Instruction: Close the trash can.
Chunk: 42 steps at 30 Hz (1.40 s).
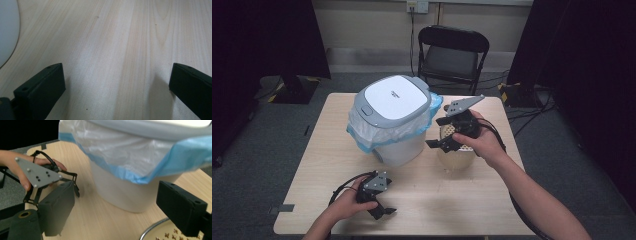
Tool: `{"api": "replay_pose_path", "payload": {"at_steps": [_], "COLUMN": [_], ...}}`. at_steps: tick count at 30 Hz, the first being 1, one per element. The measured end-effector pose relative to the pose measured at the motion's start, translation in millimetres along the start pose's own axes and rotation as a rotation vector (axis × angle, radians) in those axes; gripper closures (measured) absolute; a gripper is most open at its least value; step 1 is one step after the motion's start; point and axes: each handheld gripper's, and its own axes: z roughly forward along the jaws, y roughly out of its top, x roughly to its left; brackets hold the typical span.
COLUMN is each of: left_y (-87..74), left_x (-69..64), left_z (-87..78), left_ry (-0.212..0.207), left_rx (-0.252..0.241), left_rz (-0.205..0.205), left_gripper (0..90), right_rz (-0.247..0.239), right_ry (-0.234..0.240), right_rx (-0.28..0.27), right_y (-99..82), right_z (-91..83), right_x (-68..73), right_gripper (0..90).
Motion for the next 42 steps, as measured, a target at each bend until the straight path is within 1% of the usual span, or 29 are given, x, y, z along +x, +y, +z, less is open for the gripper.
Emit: {"api": "replay_pose_path", "payload": {"at_steps": [3, 5, 6, 7, 8, 10, 15, 16, 17, 18, 19, 24, 31, 41, 42], "left_y": [0.2, 0.1, -0.1, -0.1, -0.1, -0.1, -0.2, -0.1, -0.2, -0.1, -0.2, -0.1, -0.2, -0.2, -0.1], "left_x": [0.4, 0.1, -0.1, -0.6, -0.7, -0.6, -0.6, -0.3, -0.7, -0.1, -0.7, -0.1, -0.6, -0.7, -0.2], "left_z": [-0.5, -0.3, 0.1, 0.4, 0.4, 0.4, 0.4, 0.1, 0.4, 0.0, 0.5, 0.0, 0.4, 0.4, 0.0], "left_ry": [0.001, 0.0, -0.011, -0.01, -0.009, -0.011, -0.011, -0.012, -0.012, -0.012, -0.011, -0.012, -0.012, -0.012, -0.013], "left_rx": [0.007, 0.004, 0.005, 0.0, 0.001, 0.001, 0.001, 0.006, 0.001, 0.007, 0.001, 0.007, 0.002, 0.002, 0.008], "left_rz": [0.007, 0.002, -0.005, -0.011, -0.012, -0.012, -0.012, -0.007, -0.013, -0.005, -0.013, -0.005, -0.012, -0.014, -0.005], "left_gripper": [0.0, 0.0, 0.0, 0.0, 0.0, 0.0, 0.0, 0.0, 0.0, 0.0, 0.0, 0.0, 0.0, 0.0, 0.0], "right_rz": [0.005, -0.001, -0.004, -0.003, -0.003, 0.003, 0.02, 0.025, 0.028, 0.031, 0.034, 0.039, 0.042, 0.044, 0.047], "right_ry": [0.002, -0.006, -0.005, -0.009, -0.009, -0.007, -0.003, -0.001, -0.002, -0.002, -0.002, -0.002, -0.001, 0.0, 0.0], "right_rx": [0.002, 0.007, 0.007, 0.013, 0.013, 0.02, 0.019, 0.017, 0.017, 0.017, 0.021, 0.024, 0.039, 0.047, 0.048], "right_y": [-4.9, -9.6, -12.2, -17.9, -17.9, -23.6, -37.1, -39.6, -42.0, -44.0, -47.9, -55.2, -68.6, -80.4, -82.3], "right_z": [-0.3, -1.0, -1.3, -0.9, -0.9, -0.1, 0.5, 0.5, 0.6, 0.8, 0.7, 2.1, 3.7, 2.8, 3.1], "right_x": [0.0, 0.3, 0.5, 0.6, 0.6, 0.6, 0.4, 0.1, -0.3, -0.6, -0.9, -0.7, 0.3, 1.8, 2.1], "right_gripper": [14.5, 14.5, 14.5, 14.5, 14.5, 14.5, 14.5, 14.5, 14.5, 14.5, 14.5, 14.5, 14.5, 14.5, 14.5]}}
